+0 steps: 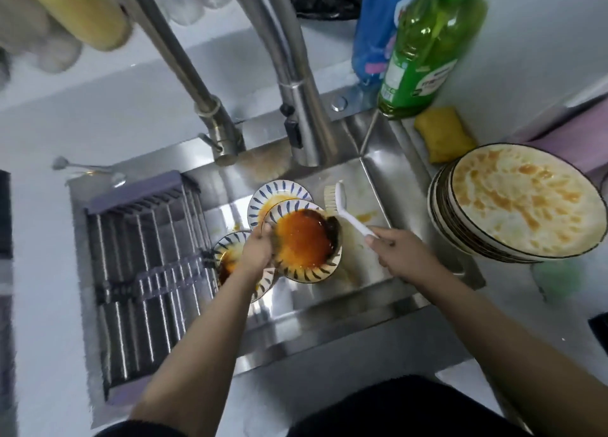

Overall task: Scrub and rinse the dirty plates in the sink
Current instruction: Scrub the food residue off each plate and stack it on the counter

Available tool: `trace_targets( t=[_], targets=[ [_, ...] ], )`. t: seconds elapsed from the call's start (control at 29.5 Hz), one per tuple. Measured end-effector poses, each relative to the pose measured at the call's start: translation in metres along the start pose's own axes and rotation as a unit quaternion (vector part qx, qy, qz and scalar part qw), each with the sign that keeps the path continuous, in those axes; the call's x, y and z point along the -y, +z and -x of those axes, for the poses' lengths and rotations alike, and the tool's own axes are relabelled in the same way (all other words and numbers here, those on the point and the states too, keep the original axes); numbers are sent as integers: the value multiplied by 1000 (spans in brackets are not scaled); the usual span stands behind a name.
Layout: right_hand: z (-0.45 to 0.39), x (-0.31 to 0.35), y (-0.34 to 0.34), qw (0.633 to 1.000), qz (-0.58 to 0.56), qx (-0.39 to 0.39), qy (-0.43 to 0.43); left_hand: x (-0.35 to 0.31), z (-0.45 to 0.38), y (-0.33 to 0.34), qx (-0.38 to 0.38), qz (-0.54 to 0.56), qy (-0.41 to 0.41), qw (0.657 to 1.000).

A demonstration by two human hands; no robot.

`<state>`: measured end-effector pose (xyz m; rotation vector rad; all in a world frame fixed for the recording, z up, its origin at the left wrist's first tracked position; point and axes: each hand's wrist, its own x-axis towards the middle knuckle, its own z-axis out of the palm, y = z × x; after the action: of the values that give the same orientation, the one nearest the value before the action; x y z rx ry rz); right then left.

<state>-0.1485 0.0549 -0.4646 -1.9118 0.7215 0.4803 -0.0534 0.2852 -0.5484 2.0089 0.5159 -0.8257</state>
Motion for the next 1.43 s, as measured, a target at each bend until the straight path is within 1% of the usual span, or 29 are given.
trace_targets(
  t=[0.1,0.2,0.31,0.44,0.48,0.54,0.61,0.65,0.71,0.75,0.78,0.81,0.85,0.88,0.92,0.98,1.02,1.09,1.12,1.19,1.22,1.26,1.32,1.43],
  targets=[
    [7,14,6,999,21,32,-21,-3,28,-21,-136,-49,51,988],
    [9,22,14,995,60,64,-38,-12,47,-32,-224,-56,83,969],
    [17,39,21,989,95,93,-59,-21,66,-49,-281,-61,100,952],
    [33,64,25,974,157,138,-88,-31,89,-64,-302,-30,128,944],
    [36,67,27,969,176,146,-94,-31,91,-63,-296,-10,128,946],
    [41,78,28,950,242,138,-140,-27,103,-63,-280,71,105,952],
    [46,90,32,926,306,119,-188,-22,109,-56,-238,168,75,954],
    [52,96,34,905,343,119,-221,-18,114,-51,-205,228,71,949],
    [67,106,31,849,425,150,-276,-15,118,-43,-155,325,56,931],
    [73,109,24,821,468,168,-280,-13,119,-41,-145,351,44,924],
    [75,112,16,796,514,164,-274,-10,118,-39,-133,374,33,917],
    [76,118,5,770,565,131,-266,-5,119,-37,-115,394,33,911],
    [74,122,-4,755,599,87,-252,-2,121,-33,-103,397,37,911],
    [71,127,-10,751,612,55,-241,-3,123,-29,-96,392,42,914],
    [71,127,-12,750,612,42,-246,-2,125,-25,-90,390,47,915],
    [81,121,-14,745,612,53,-258,-2,137,-22,-84,402,54,910],
    [83,118,-19,745,612,54,-260,-2,141,-23,-77,424,52,901],
    [87,112,-32,748,603,42,-275,-1,145,-27,-63,444,56,892],
    [93,109,-38,745,602,50,-283,1,153,-28,-61,444,65,891],
    [99,108,-46,738,613,73,-273,1,157,-27,-53,453,76,887],
    [104,106,-48,732,614,67,-289,0,159,-26,-50,451,81,887],
    [113,102,-49,721,620,59,-303,-4,165,-25,-56,453,85,886],
    [113,101,-53,710,636,45,-298,-8,167,-26,-67,461,81,881],
    [108,101,-54,726,618,-19,-302,-8,166,-26,-62,466,80,879]
  ],
)
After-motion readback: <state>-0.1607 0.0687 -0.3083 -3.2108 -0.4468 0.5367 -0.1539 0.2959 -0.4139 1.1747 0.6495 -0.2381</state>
